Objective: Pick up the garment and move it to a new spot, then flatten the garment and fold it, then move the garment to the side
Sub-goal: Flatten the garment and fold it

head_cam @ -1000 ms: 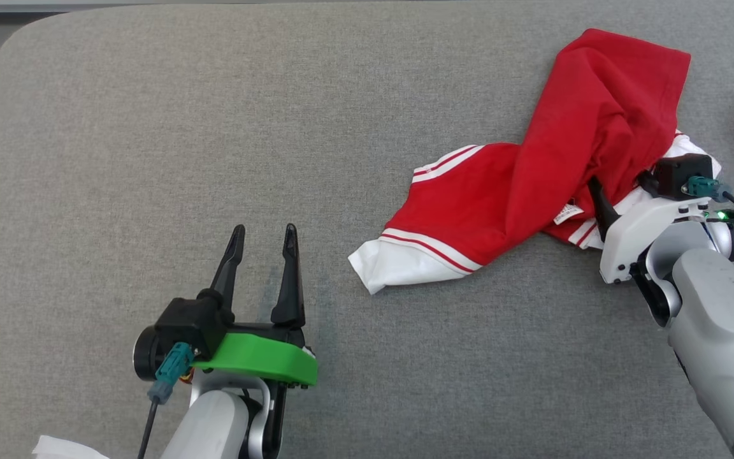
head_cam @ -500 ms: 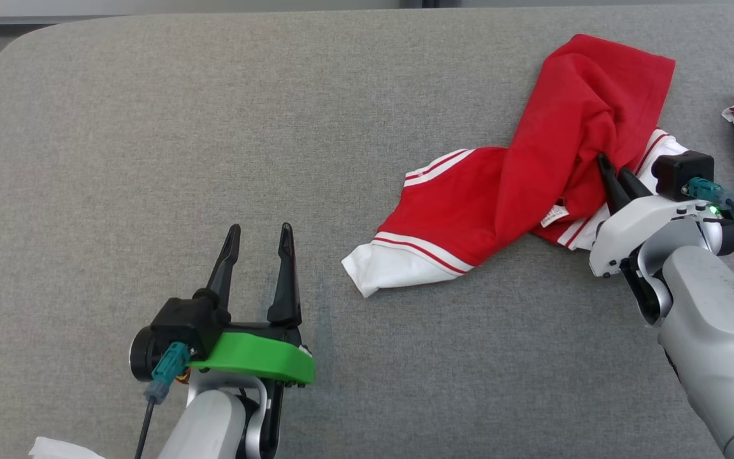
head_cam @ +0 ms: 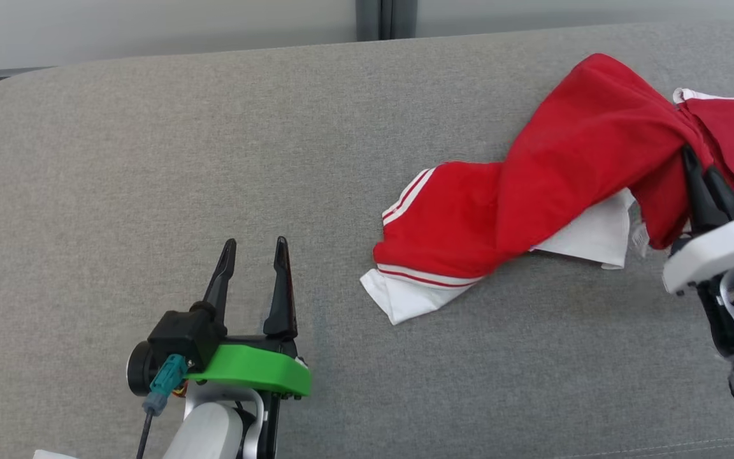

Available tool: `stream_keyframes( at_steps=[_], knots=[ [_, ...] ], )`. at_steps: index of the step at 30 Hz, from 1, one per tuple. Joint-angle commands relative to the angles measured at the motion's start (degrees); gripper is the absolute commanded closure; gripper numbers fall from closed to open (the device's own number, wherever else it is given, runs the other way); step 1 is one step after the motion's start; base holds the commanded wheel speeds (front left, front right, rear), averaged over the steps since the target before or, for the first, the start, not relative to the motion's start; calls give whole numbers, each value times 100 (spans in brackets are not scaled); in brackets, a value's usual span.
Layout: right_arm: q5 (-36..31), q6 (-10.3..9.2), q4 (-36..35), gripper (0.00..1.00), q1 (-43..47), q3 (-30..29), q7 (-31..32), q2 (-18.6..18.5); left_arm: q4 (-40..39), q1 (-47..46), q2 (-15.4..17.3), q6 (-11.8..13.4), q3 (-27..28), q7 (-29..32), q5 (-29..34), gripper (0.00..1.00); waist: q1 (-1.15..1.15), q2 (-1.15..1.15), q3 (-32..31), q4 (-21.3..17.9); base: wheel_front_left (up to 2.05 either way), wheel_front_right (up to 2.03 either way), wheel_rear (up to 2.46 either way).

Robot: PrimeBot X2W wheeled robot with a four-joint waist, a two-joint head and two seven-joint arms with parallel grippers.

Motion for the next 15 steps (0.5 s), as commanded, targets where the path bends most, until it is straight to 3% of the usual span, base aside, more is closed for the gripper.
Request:
stream_keyframes(
  at_steps=[1,6,12,15],
  knots=[
    [-81,-11,-349,100,398,-223,242,37,-17,69,19,20,8,-2,58,0,0,0,-65,-110,0,0,0],
    [-162,-11,-1468,100,1496,-988,1080,314,-40,22,20,9,-12,-2,36,0,0,0,6,-148,0,0,0],
    [-313,-11,-1617,100,1984,-1343,1396,608,7,-84,19,-19,-47,-2,-17,0,0,0,51,-141,0,0,0],
    [-367,-11,-1570,64,2074,-1513,1327,715,30,-97,20,-30,-28,-2,-44,0,0,0,25,-127,0,0,0]
  ],
)
